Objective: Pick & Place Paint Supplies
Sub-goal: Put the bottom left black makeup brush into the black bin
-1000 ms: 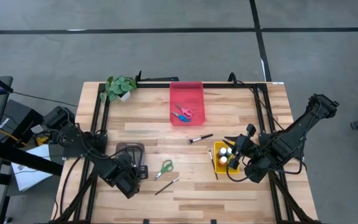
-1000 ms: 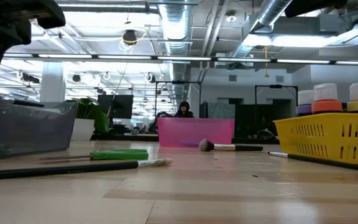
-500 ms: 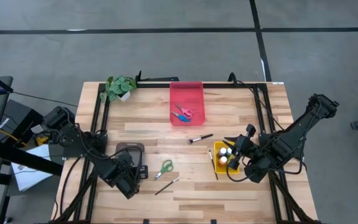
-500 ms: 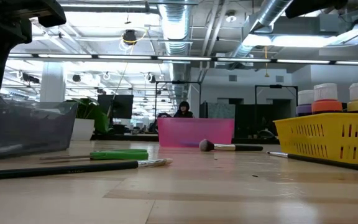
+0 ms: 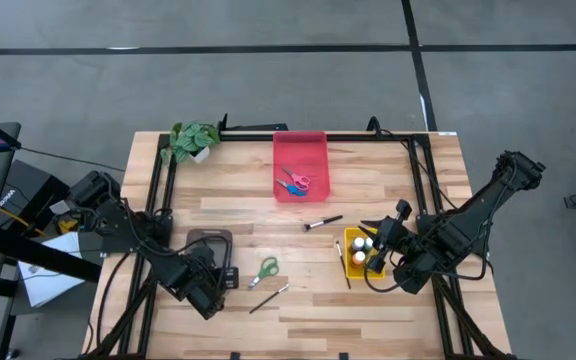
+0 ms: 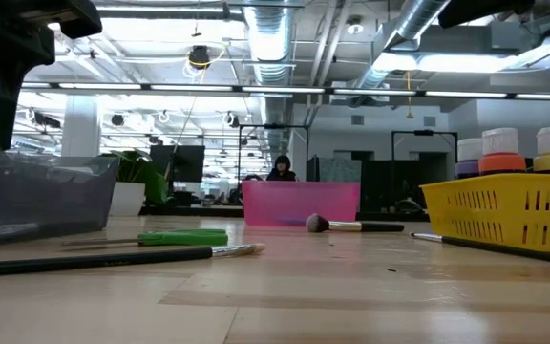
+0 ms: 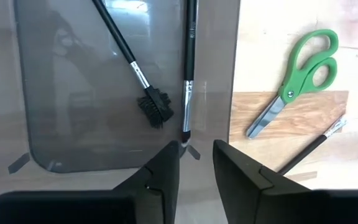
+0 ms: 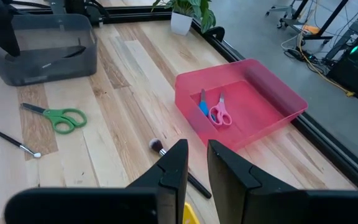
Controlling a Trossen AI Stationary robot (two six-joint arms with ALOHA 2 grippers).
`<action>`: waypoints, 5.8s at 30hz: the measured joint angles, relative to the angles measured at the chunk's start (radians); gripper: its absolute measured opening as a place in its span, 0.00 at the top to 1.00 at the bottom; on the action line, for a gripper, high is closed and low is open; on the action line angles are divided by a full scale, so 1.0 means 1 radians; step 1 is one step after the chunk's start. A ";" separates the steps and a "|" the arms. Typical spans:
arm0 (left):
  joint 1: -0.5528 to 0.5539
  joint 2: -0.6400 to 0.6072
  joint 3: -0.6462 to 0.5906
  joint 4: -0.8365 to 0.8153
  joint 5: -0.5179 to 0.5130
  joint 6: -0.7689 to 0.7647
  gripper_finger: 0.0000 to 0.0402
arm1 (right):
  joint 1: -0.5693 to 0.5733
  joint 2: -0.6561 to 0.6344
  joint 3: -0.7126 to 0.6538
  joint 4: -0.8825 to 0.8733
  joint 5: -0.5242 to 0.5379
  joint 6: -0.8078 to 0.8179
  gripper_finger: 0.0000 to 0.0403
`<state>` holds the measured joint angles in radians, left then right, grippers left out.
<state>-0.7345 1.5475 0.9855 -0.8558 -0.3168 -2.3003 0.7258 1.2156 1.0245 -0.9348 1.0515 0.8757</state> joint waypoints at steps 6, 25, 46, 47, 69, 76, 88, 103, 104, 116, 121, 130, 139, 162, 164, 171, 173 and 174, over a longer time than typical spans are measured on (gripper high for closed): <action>-0.013 -0.041 0.000 -0.001 0.000 0.113 0.77 | 0.000 0.000 0.000 0.000 0.000 0.000 0.86; 0.035 -0.397 0.000 0.564 -0.182 1.319 0.77 | 0.000 0.000 0.000 0.001 0.000 0.000 0.86; 0.336 -0.067 0.093 0.700 0.332 1.624 0.77 | 0.000 0.000 0.000 0.006 -0.031 0.000 0.86; 0.333 -0.041 0.120 0.694 0.341 1.648 0.77 | 0.000 0.000 0.000 0.006 -0.031 0.000 0.86; 0.315 0.470 0.573 0.241 0.229 1.687 0.77 | 0.000 0.000 0.001 0.032 -0.030 -0.003 0.86; 0.315 0.544 0.579 0.175 0.173 1.641 0.77 | 0.000 0.000 0.001 0.032 -0.030 -0.003 0.86; 0.317 0.563 0.569 0.163 0.089 1.622 0.77 | 0.000 0.000 0.001 0.032 -0.031 -0.003 0.86; 0.317 0.562 0.449 0.306 0.096 1.583 0.77 | 0.000 0.000 0.001 0.031 -0.033 -0.003 0.86; 0.317 0.561 0.444 0.310 0.096 1.579 0.77 | 0.000 0.000 0.001 0.031 -0.033 -0.003 0.86; 0.317 0.558 0.427 0.314 0.092 1.559 0.96 | 0.000 0.000 0.001 0.031 -0.034 -0.003 0.86; 0.317 0.558 0.426 0.314 0.096 1.559 0.99 | 0.000 0.000 0.001 0.031 -0.038 -0.003 0.86; 0.323 0.528 0.419 0.351 0.162 1.558 1.00 | 0.000 0.000 0.001 0.029 -0.041 -0.003 0.86; 0.328 0.353 0.422 0.394 0.233 1.773 1.00 | 0.000 0.000 0.000 0.013 -0.057 -0.002 0.86; 0.161 0.040 0.424 -0.072 0.277 2.417 1.00 | -0.003 0.000 0.000 0.001 -0.057 0.016 0.86; 0.146 0.040 0.424 -0.115 0.263 2.417 1.00 | -0.009 0.000 0.000 0.001 -0.057 0.016 0.86; 0.117 0.040 0.424 -0.175 0.260 2.442 1.00 | -0.033 0.000 0.000 0.002 -0.056 0.041 0.86; 0.114 0.040 0.424 -0.178 0.258 2.462 1.00 | -0.041 0.000 0.000 0.001 -0.057 0.042 0.86; 0.113 0.040 0.424 -0.177 0.256 2.475 1.00 | -0.043 0.000 0.000 0.001 -0.056 0.042 0.86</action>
<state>-0.6212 1.5875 1.4094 -1.0330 -0.0610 0.1742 0.6826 1.2160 1.0245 -0.9340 0.9951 0.9173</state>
